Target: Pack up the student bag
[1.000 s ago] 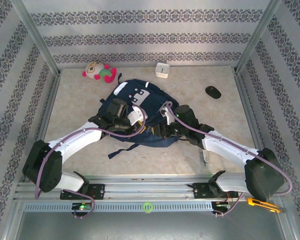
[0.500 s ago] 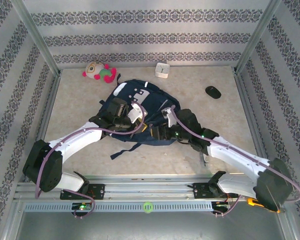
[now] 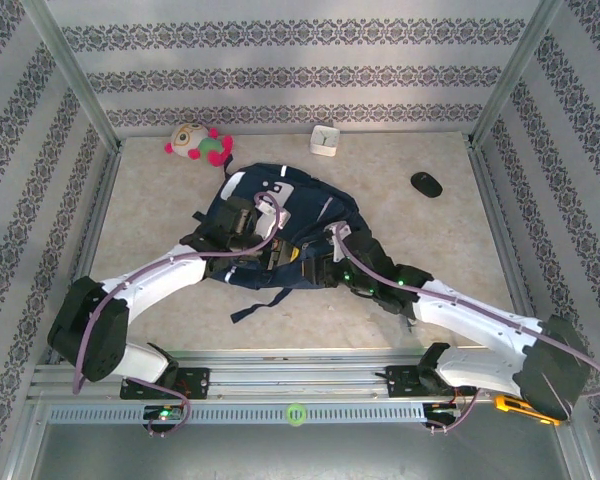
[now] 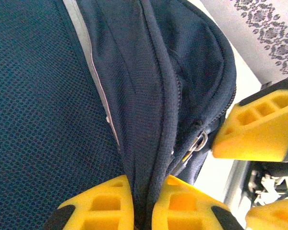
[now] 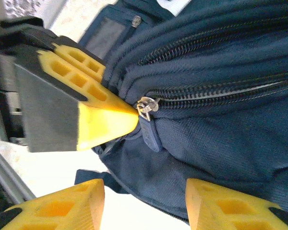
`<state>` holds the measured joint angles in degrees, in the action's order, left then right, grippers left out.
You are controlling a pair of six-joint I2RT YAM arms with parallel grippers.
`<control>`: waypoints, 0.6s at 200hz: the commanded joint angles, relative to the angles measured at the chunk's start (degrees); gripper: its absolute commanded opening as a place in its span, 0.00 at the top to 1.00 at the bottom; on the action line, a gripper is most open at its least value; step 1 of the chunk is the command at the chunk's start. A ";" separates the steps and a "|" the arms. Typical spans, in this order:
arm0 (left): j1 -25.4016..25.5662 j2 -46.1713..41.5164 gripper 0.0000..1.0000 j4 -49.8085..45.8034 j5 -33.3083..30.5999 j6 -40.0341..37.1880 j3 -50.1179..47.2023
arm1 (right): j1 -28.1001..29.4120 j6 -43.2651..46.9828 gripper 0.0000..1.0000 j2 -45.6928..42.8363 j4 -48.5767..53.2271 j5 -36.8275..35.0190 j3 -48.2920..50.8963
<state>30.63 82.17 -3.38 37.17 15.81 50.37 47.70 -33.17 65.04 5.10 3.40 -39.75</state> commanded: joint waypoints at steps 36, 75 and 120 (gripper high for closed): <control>0.04 1.10 1.00 2.48 7.81 7.92 1.01 | 0.75 -1.75 0.54 5.75 -5.57 -7.77 -2.88; 0.04 0.62 1.00 3.55 10.16 8.53 0.78 | -0.32 -2.02 0.56 9.16 -6.17 -11.59 -4.89; -0.01 -0.21 1.00 1.24 9.60 6.49 1.10 | -0.48 -2.26 0.67 8.29 -1.09 -21.55 -5.51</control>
<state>30.02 83.68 -1.37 40.69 20.62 50.37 48.16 -34.94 73.63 1.76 -8.01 -43.46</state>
